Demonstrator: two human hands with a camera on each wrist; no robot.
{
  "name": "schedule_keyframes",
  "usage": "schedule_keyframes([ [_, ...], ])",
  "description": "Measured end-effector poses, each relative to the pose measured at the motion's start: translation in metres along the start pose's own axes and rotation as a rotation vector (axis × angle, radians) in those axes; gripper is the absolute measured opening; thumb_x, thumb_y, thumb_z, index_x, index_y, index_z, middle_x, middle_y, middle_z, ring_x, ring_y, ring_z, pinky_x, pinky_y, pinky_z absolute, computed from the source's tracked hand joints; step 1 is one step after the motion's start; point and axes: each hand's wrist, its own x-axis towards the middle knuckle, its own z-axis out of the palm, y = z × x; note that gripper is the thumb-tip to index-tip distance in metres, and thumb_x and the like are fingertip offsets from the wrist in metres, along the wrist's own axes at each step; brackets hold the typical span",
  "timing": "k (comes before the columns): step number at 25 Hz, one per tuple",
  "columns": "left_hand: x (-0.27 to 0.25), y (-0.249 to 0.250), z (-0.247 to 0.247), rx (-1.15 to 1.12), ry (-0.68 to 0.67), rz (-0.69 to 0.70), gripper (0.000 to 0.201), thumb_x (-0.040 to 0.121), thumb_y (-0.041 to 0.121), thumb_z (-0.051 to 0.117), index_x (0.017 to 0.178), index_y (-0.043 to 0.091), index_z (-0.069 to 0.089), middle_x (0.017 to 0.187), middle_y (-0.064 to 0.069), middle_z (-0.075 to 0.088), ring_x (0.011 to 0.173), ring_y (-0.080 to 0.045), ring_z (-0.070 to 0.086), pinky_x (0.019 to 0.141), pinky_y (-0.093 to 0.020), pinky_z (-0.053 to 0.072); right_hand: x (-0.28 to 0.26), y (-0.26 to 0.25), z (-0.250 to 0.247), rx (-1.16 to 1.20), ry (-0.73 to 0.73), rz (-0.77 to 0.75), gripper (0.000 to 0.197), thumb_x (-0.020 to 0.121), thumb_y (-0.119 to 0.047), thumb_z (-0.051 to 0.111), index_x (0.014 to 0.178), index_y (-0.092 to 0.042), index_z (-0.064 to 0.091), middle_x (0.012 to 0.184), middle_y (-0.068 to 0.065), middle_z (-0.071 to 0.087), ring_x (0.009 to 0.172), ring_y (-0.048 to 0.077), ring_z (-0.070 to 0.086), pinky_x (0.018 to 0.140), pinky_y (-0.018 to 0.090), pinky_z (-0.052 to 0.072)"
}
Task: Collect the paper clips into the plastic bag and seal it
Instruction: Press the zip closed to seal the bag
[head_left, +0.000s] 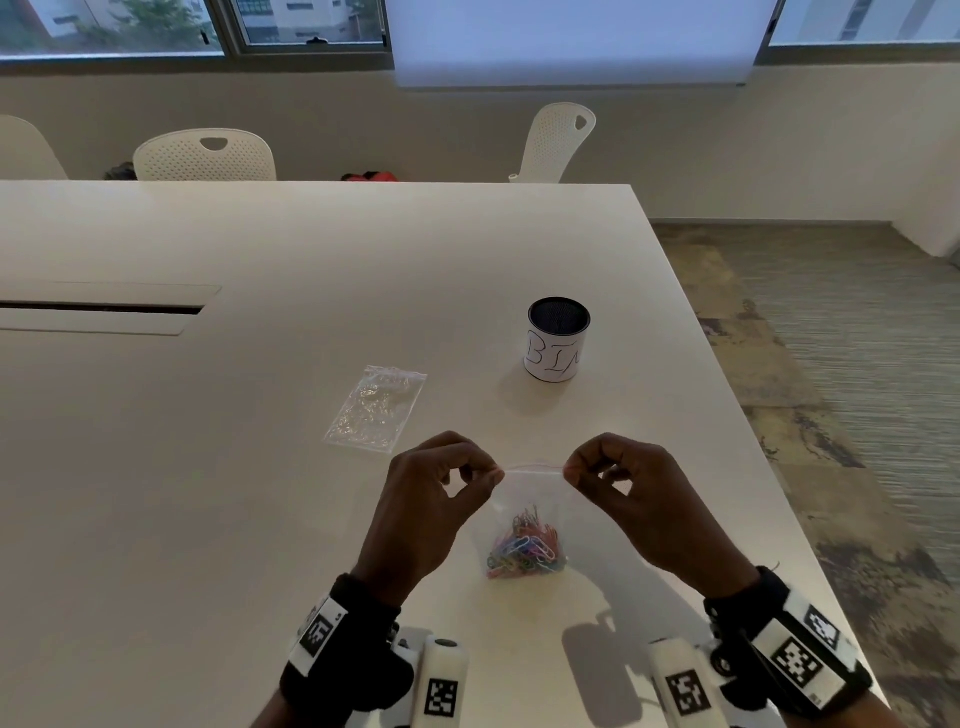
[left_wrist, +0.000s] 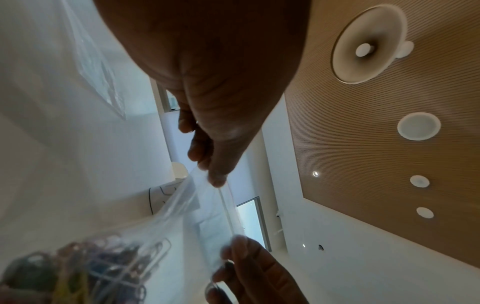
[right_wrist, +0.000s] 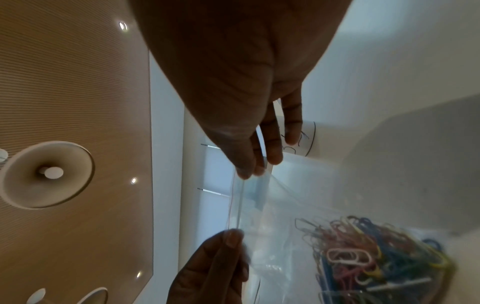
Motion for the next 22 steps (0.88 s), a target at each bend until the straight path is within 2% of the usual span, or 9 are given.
schedule_keyframes([
  [3, 0.002, 0.001, -0.004, -0.017, -0.004, 0.016, 0.006, 0.087, 0.017, 0.084, 0.088, 0.023, 0.084, 0.081, 0.018, 0.073, 0.076, -0.006, 0.065, 0.068, -0.018, 0.049, 0.003, -0.003, -0.009, 0.085, -0.014, 0.022, 0.003, 0.092, -0.018, 0.075, 0.090, -0.018, 0.077, 0.089, -0.008, 0.079, 0.085, 0.011, 0.073, 0.085, 0.025, 0.059],
  [6, 0.003, 0.008, -0.008, 0.028, -0.033, 0.079, 0.004, 0.089, 0.017, 0.082, 0.090, 0.021, 0.083, 0.083, 0.017, 0.072, 0.077, -0.005, 0.065, 0.069, -0.010, 0.043, 0.006, -0.006, -0.012, 0.102, -0.025, 0.022, 0.002, 0.092, -0.018, 0.076, 0.093, -0.018, 0.076, 0.093, -0.005, 0.078, 0.088, 0.011, 0.073, 0.089, 0.029, 0.060],
  [8, 0.005, 0.014, -0.010, 0.062, -0.077, 0.131, 0.003, 0.092, 0.016, 0.078, 0.090, 0.018, 0.080, 0.086, 0.014, 0.070, 0.081, -0.007, 0.064, 0.073, -0.007, 0.041, 0.009, -0.002, -0.015, 0.127, -0.094, 0.043, 0.022, 0.089, -0.022, 0.079, 0.109, -0.021, 0.071, 0.105, -0.007, 0.076, 0.098, 0.010, 0.072, 0.092, 0.029, 0.059],
  [10, 0.007, 0.021, -0.012, 0.083, -0.096, 0.170, 0.004, 0.093, 0.014, 0.077, 0.090, 0.016, 0.077, 0.087, 0.012, 0.068, 0.083, -0.007, 0.062, 0.076, -0.006, 0.040, 0.014, 0.003, -0.013, 0.165, -0.262, 0.089, 0.059, 0.082, -0.025, 0.086, 0.133, -0.028, 0.058, 0.124, -0.011, 0.071, 0.113, 0.006, 0.068, 0.098, 0.028, 0.058],
  [12, 0.010, 0.025, -0.016, 0.088, -0.088, 0.178, 0.002, 0.093, 0.016, 0.077, 0.092, 0.018, 0.078, 0.089, 0.013, 0.070, 0.084, -0.008, 0.063, 0.077, -0.005, 0.040, 0.019, 0.006, 0.000, 0.205, -0.420, 0.104, 0.078, 0.077, -0.021, 0.090, 0.143, -0.030, 0.049, 0.135, -0.010, 0.066, 0.121, 0.006, 0.066, 0.102, 0.031, 0.057],
  [14, 0.014, 0.027, -0.020, 0.078, -0.052, 0.156, 0.003, 0.092, 0.019, 0.078, 0.092, 0.021, 0.081, 0.089, 0.013, 0.073, 0.083, -0.009, 0.066, 0.075, -0.006, 0.041, 0.024, 0.006, 0.019, 0.215, -0.484, 0.041, 0.067, 0.079, -0.014, 0.088, 0.138, -0.020, 0.057, 0.130, -0.007, 0.066, 0.117, 0.011, 0.068, 0.100, 0.030, 0.058],
  [17, 0.020, 0.025, -0.030, 0.075, 0.042, 0.086, 0.006, 0.088, 0.024, 0.082, 0.092, 0.027, 0.084, 0.085, 0.016, 0.076, 0.082, -0.006, 0.067, 0.072, -0.010, 0.041, 0.032, 0.000, 0.044, 0.245, -0.393, -0.005, 0.039, 0.084, -0.013, 0.083, 0.120, -0.009, 0.068, 0.107, 0.003, 0.076, 0.097, 0.015, 0.075, 0.086, 0.027, 0.061],
  [19, 0.021, 0.023, -0.037, 0.079, 0.157, 0.036, 0.012, 0.087, 0.025, 0.084, 0.098, 0.029, 0.083, 0.091, 0.019, 0.078, 0.081, 0.000, 0.067, 0.072, -0.010, 0.044, 0.040, -0.001, 0.051, 0.324, -0.321, 0.048, 0.031, 0.085, -0.011, 0.083, 0.112, -0.004, 0.071, 0.102, 0.013, 0.078, 0.091, 0.020, 0.076, 0.082, 0.030, 0.061],
  [22, 0.020, 0.019, -0.052, 0.053, 0.320, -0.030, 0.020, 0.091, 0.028, 0.079, 0.111, 0.029, 0.078, 0.101, 0.016, 0.079, 0.086, -0.004, 0.072, 0.077, -0.020, 0.055, 0.060, 0.004, 0.055, 0.329, -0.270, 0.178, 0.027, 0.085, -0.014, 0.082, 0.107, -0.003, 0.071, 0.101, 0.018, 0.077, 0.090, 0.030, 0.075, 0.082, 0.040, 0.061],
])
